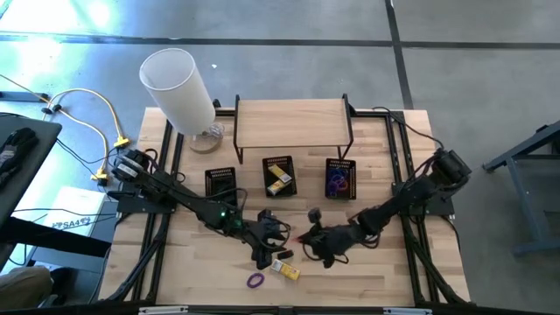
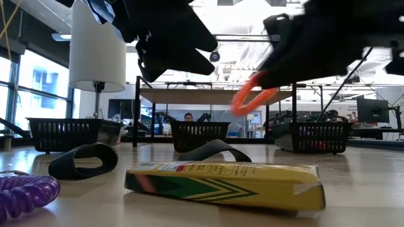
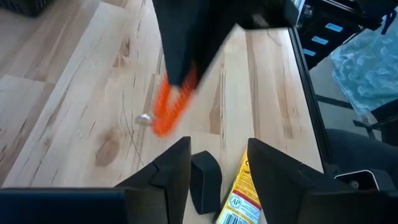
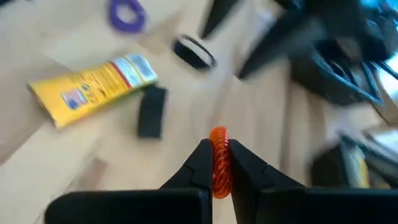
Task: Pick & Place Office Desk Supplies
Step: Put the orange spring keychain into the right black bin
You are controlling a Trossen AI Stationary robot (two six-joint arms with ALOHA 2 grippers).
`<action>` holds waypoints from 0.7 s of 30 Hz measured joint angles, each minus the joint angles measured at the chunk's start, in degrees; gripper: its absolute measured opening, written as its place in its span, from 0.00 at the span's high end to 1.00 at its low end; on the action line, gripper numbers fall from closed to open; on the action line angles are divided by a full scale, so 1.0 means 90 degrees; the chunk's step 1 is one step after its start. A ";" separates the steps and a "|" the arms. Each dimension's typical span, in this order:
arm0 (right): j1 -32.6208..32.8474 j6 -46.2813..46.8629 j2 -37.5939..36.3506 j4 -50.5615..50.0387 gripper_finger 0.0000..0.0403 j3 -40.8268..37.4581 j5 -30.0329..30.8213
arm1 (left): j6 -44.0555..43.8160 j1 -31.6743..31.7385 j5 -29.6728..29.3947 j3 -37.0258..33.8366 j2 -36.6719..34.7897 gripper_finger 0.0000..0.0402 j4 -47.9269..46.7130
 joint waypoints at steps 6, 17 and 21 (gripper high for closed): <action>0.0483 0.1977 -0.0808 -0.1646 0.96 0.0001 0.1320 | -0.0002 0.0024 0.0231 0.0000 -0.0002 0.62 -0.0013; 0.0818 0.5809 -0.2432 -0.4560 0.96 0.0005 0.3086 | 0.0213 0.0022 0.1152 -0.0001 0.0000 0.62 -0.0051; 0.0239 0.7579 -0.2612 -0.5917 0.96 0.0005 0.2958 | 0.0216 0.0022 0.1152 -0.0002 0.0000 0.62 -0.0099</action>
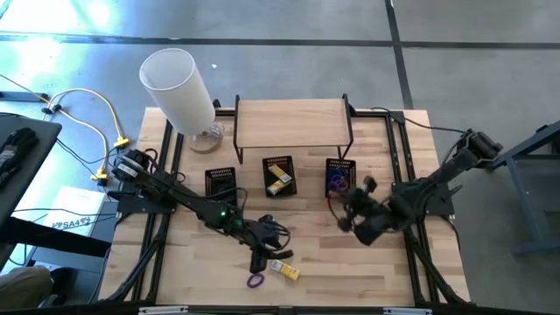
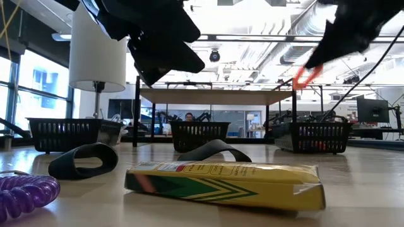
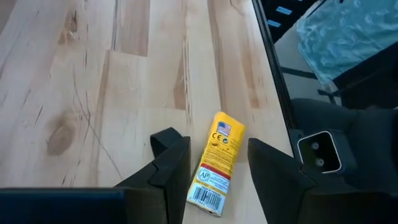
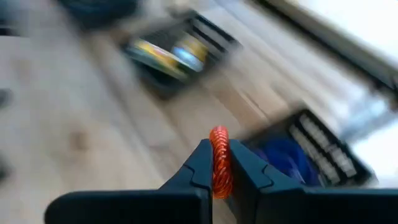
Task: Pick & Place Office Desk Supplies
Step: Put the orange spring keychain into the right black bin
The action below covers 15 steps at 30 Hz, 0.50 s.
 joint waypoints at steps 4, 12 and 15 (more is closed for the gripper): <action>-0.0777 0.1507 0.0025 -0.1033 0.96 -0.0002 -0.0921 | 0.0000 0.0000 -0.0001 0.0000 0.0000 0.62 -0.0147; -0.1812 0.1297 0.0286 -0.1129 0.91 -0.0005 -0.1640 | 0.0000 0.0000 -0.0002 -0.0002 0.0002 0.62 -0.0281; -0.2146 0.1199 0.0377 -0.1140 0.85 -0.0005 -0.1660 | 0.0000 -0.0013 -0.0004 -0.0002 0.0002 0.62 -0.0328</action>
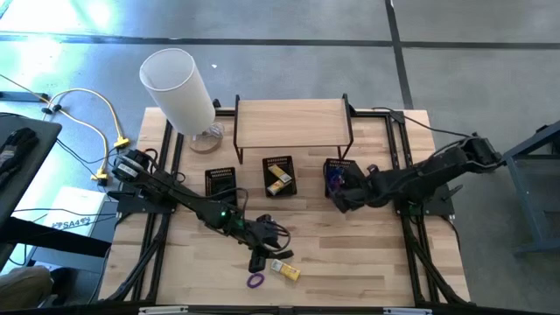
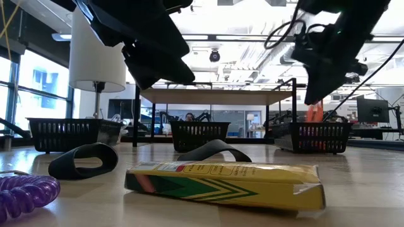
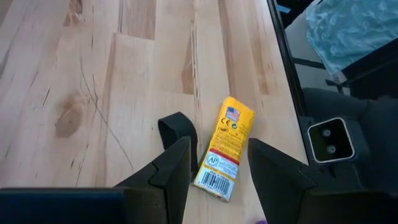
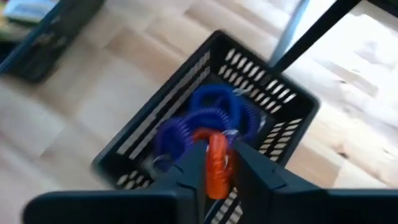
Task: Pick & Place Office Desk Supplies
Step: Put the orange spring keychain into the right black bin, then put the black rubber band into the left black bin
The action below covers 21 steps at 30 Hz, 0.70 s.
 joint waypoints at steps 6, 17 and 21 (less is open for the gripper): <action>-0.0405 -0.0088 0.0086 0.0052 0.65 0.0000 0.0165 | 0.0022 -0.0108 -0.0002 -0.0002 0.0000 0.62 -0.0132; 0.0088 -0.3484 -0.0528 0.2707 0.49 0.0000 0.0067 | -0.0220 -0.0135 -0.0019 -0.0002 -0.0210 0.62 -0.1204; 0.0598 -0.5082 -0.0600 0.4413 0.48 0.0002 -0.1556 | -0.0497 -0.0189 -0.0010 0.0000 -0.0286 0.62 -0.1725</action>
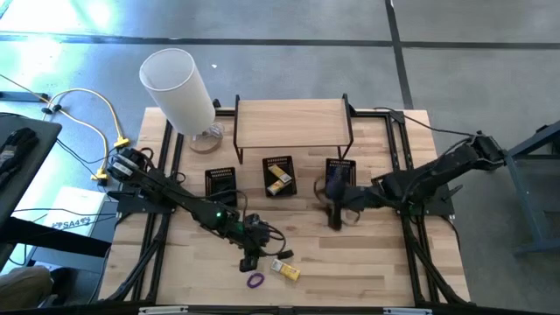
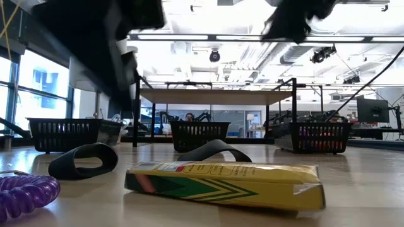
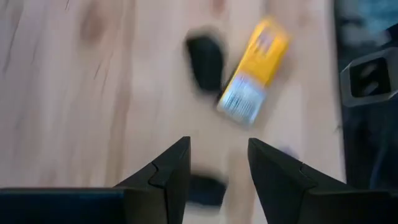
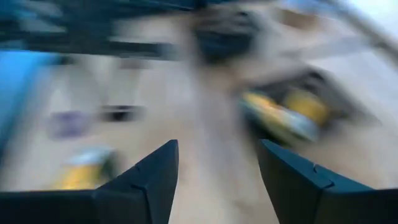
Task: Pick & Place Office Desk Supplies
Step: Put the black rubber band into the left black bin
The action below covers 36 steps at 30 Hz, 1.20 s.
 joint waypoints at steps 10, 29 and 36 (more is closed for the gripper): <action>0.0968 -0.1962 0.0438 0.0837 0.49 0.0003 -0.1231 | -0.0686 -0.0188 0.0399 -0.0005 -0.0103 0.62 -0.0682; 0.1208 -0.2730 0.3064 0.3261 0.55 0.0055 -0.0881 | -0.0706 -0.0327 -0.0101 -0.0002 -0.0112 0.62 0.0154; 0.1302 -0.2195 0.3070 0.1069 0.55 0.1414 -0.0644 | -0.0732 -0.0390 -0.0104 -0.0002 -0.0112 0.62 0.0332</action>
